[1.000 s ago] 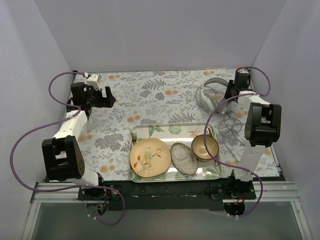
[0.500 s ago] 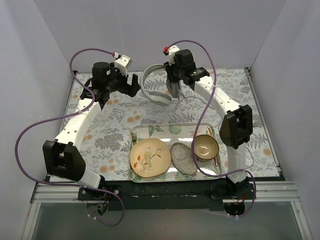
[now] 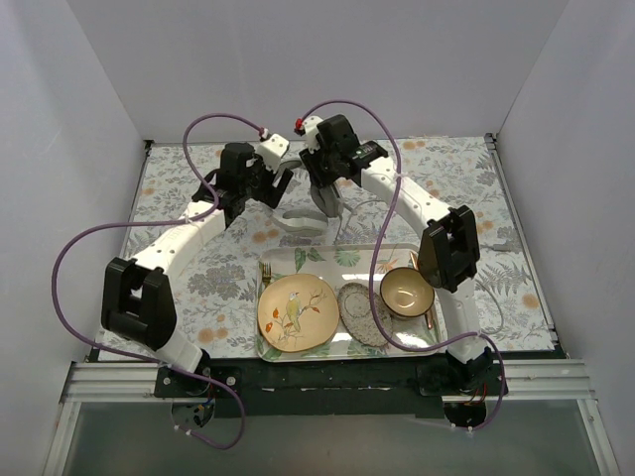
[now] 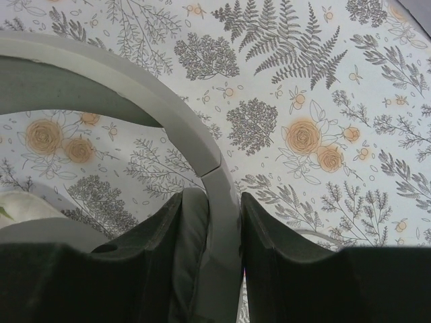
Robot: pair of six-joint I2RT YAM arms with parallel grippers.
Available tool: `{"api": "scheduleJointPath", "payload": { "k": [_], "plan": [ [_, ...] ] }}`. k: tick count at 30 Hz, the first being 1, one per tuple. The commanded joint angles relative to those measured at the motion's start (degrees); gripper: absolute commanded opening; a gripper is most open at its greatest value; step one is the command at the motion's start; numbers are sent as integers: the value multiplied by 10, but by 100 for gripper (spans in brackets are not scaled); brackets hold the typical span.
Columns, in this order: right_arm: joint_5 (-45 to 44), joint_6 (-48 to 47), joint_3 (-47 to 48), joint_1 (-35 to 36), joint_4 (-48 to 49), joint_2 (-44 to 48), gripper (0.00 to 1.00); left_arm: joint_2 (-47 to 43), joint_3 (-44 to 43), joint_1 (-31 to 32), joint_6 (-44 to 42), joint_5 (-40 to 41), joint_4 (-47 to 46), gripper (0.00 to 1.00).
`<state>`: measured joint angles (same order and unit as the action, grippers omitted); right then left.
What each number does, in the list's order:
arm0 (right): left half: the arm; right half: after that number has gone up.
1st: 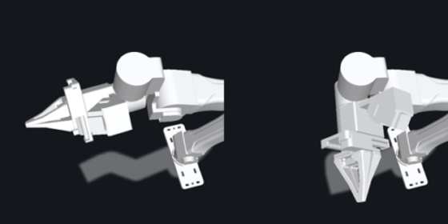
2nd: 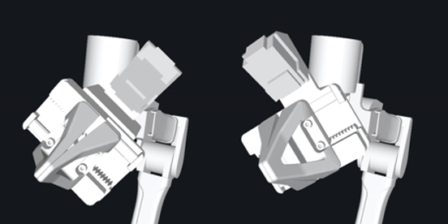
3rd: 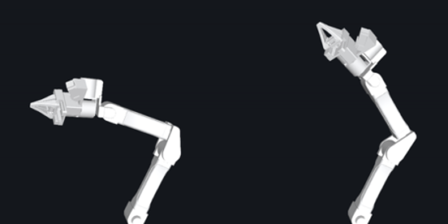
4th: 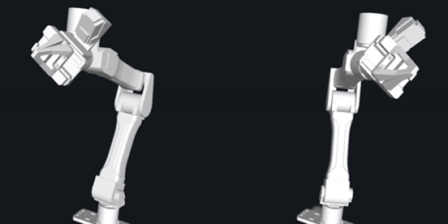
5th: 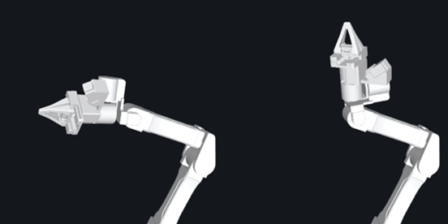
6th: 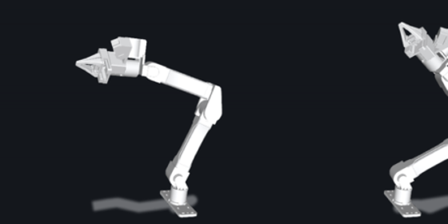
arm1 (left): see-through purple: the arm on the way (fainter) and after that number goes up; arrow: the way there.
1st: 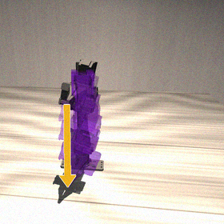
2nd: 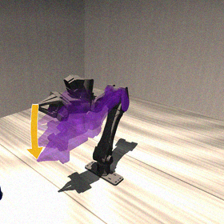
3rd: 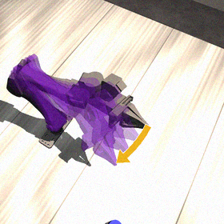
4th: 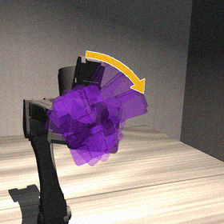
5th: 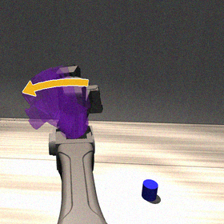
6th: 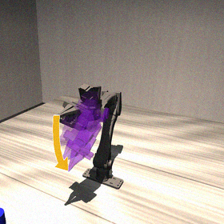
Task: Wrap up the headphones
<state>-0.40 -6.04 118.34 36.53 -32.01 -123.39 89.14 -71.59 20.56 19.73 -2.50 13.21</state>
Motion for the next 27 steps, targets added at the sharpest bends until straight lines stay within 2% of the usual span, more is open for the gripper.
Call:
{"api": "scheduleJointPath", "payload": {
  "k": [1, 3, 4, 6, 7, 9, 10, 12, 15, 16, 18, 19, 20, 21, 22, 23, 25, 26, 27],
  "plan": [
    [29, 4, 9, 6, 31, 41, 1, 4, 9, 12, -45, 72, -32, 75],
    [34, 3, -3, 6, 42, 49, 1, 10, 10, 12, -48, 93, -35, 66],
    [34, 3, -7, 6, 45, 51, 1, 11, 10, 12, -49, 98, -36, 56],
    [35, 2, -9, 6, 47, 54, 1, 9, 10, 13, -50, 99, -35, 43],
    [34, 2, -9, 6, 46, 54, 1, 7, 11, 13, -49, 96, -35, 27],
    [35, 1, -9, 6, 48, 54, 1, 1, 15, 13, -47, 87, -35, 12],
    [36, 2, -10, 6, 50, 56, 1, 0, 15, 13, -45, 85, -33, 0],
    [37, 1, -19, 6, 64, 67, 1, 1, 12, 13, -35, 72, -21, 0],
    [38, -3, -44, 6, 93, 96, 32, 7, 2, 12, -7, 63, -3, 0],
    [40, -5, -63, 6, 114, 105, 49, 16, 0, 11, 0, 65, 0, 0],
    [46, -13, -79, 6, 135, 139, 59, 27, -13, -1, 30, 58, 3, 0],
    [52, -18, -104, 6, 165, 154, 69, 37, -20, -9, 43, 37, 7, 0],
    [55, -22, -120, 6, 184, 169, 71, 42, -38, -28, 60, 26, 16, 0],
    [59, -32, -142, 6, 210, 206, 78, 47, -47, -38, 91, -4, 22, 0],
    [62, -34, -195, 6, 241, 229, 97, 51, -57, -49, 109, -22, 28, 0],
    [69, -42, -234, 6, 314, 253, 99, 55, -65, -70, 123, -57, 33, 0],
    [83, -70, -304, 6, 398, 328, 99, 56, -85, -89, 163, -86, 33, 0],
    [90, -84, -381, 4, 478, 353, 99, 54, -91, -107, 174, -108, 33, 0],
    [99, -95, -415, 2, 511, 399, 98, 53, -107, -118, 188, -123, 35, 0]
  ]
}}
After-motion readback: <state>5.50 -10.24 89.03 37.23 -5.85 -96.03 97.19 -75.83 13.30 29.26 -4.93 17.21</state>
